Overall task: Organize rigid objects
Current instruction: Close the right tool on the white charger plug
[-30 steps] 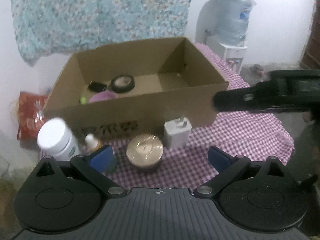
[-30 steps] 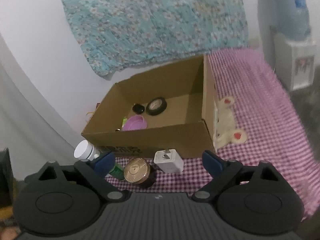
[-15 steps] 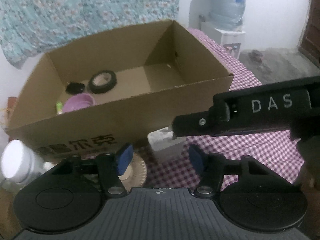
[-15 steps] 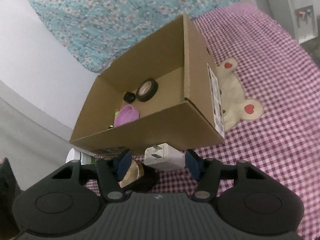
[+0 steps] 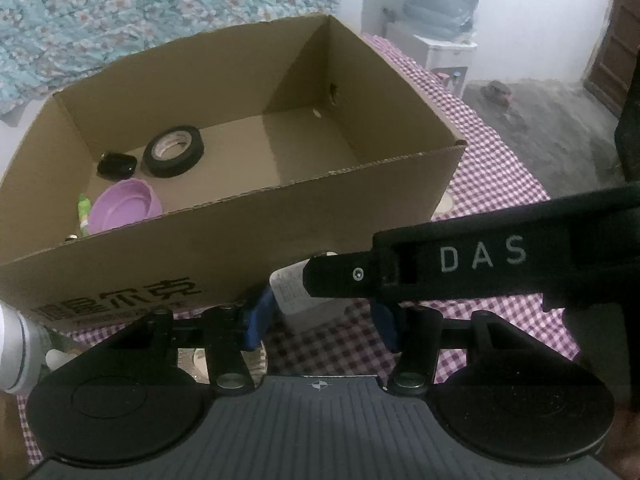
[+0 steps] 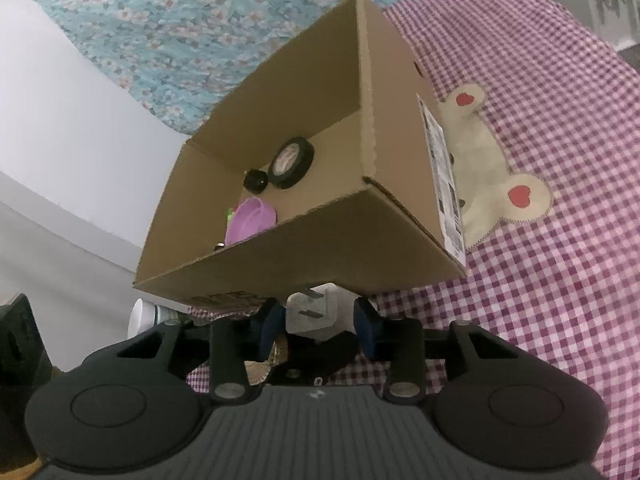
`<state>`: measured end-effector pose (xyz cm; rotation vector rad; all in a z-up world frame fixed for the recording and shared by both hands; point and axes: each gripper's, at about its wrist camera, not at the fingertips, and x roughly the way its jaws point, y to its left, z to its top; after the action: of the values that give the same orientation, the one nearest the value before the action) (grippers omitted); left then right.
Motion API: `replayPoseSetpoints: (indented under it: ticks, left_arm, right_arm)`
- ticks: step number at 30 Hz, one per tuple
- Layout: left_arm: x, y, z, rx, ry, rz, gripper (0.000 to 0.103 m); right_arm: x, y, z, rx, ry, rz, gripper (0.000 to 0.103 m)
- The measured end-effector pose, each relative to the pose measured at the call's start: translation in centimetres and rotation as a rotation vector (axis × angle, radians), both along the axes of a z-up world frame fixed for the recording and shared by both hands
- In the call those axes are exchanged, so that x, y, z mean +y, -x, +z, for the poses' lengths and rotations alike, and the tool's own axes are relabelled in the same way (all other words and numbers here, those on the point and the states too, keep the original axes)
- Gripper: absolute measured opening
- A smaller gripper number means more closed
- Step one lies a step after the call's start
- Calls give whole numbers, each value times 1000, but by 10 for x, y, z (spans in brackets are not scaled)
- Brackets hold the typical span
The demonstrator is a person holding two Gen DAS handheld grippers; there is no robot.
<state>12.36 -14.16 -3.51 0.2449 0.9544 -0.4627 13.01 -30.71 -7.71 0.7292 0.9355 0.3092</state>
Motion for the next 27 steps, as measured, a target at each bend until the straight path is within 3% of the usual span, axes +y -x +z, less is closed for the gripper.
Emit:
replayPoseSetpoints:
  ticks: [14,19,27]
  left_arm:
    - [-14,14,-2,17,79,-67,55]
    - [-12,24,2,-18,105,-79,55]
    - [-8,26,0,-58,59,-76,57]
  right_arm:
    - [-22,17,-12,49,-12,-47,38]
    - [-34,29,-12,50,-6,-59,38]
    - [-50,38,-2,22,11,-68,39]
